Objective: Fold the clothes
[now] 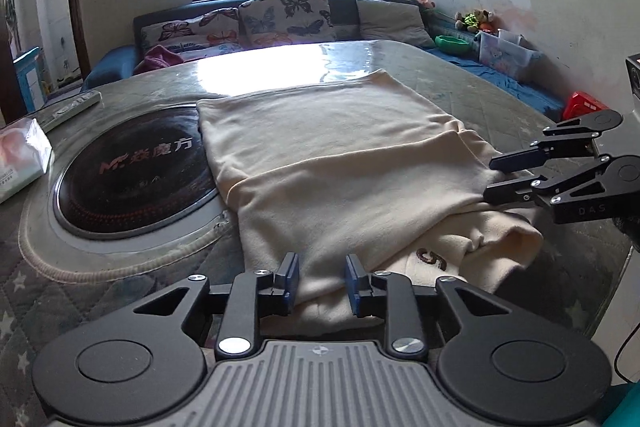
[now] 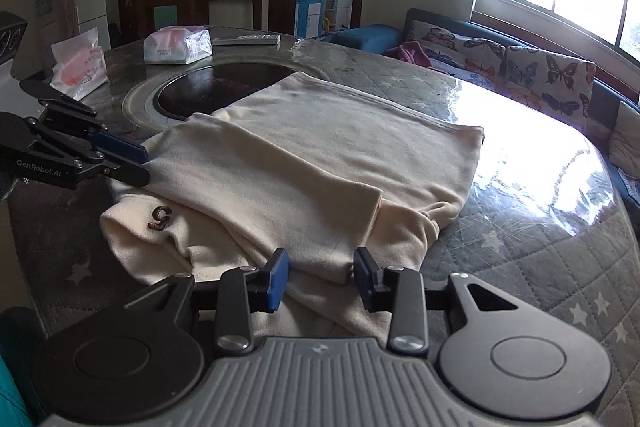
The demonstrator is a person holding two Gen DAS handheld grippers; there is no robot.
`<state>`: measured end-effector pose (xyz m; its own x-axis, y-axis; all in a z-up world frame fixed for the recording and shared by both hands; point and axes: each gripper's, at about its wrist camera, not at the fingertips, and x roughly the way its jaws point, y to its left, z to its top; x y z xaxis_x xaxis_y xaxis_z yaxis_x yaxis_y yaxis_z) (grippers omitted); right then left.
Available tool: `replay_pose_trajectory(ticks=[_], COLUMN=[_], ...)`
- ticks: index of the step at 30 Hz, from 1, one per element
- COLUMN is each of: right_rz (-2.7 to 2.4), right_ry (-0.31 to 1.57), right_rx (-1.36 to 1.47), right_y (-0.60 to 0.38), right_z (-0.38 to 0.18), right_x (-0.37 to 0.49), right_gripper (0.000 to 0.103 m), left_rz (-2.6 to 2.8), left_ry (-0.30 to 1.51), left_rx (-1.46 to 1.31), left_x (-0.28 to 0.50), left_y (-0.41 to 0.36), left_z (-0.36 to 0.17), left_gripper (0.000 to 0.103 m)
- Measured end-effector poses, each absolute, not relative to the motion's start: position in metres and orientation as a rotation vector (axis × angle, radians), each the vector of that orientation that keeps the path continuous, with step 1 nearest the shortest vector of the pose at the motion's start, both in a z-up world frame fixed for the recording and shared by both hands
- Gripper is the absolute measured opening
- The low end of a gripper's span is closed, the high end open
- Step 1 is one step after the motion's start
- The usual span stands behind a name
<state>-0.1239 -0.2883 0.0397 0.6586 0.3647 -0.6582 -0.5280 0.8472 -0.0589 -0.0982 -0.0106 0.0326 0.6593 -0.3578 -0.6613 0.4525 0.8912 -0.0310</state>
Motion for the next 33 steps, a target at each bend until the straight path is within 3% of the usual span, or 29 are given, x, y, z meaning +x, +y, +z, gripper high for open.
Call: replay_pose_trajectory(ticks=[11,16,18,27,33], right_rz=[0.494,0.509,0.513,0.544,0.605], right_ry=[0.680,0.688,0.693,0.675,0.613], right_rx=[-0.272,-0.322,-0.349,-0.477,-0.571], right_y=[-0.297,-0.299,-0.299,-0.289,-0.275], right_z=[0.048,0.051,0.050,0.042,0.038], right_x=[-0.140,-0.151,-0.158,-0.178,-0.187], right_gripper=[0.038,0.043,0.049,0.057,0.064], left_rz=[-0.511,-0.589,-0.594,-0.620,-0.655], left_ry=[0.687,0.621,0.598,0.485,0.477], left_rx=[0.190,0.356,0.403,0.561,0.515], left_x=[-0.124,-0.143,-0.145,-0.152,-0.143], left_y=[-0.002,-0.018,-0.025,-0.049,-0.051], left_z=[0.038,0.034,0.028,0.015,0.018], left_gripper=[0.034,0.040,0.040,0.040,0.014])
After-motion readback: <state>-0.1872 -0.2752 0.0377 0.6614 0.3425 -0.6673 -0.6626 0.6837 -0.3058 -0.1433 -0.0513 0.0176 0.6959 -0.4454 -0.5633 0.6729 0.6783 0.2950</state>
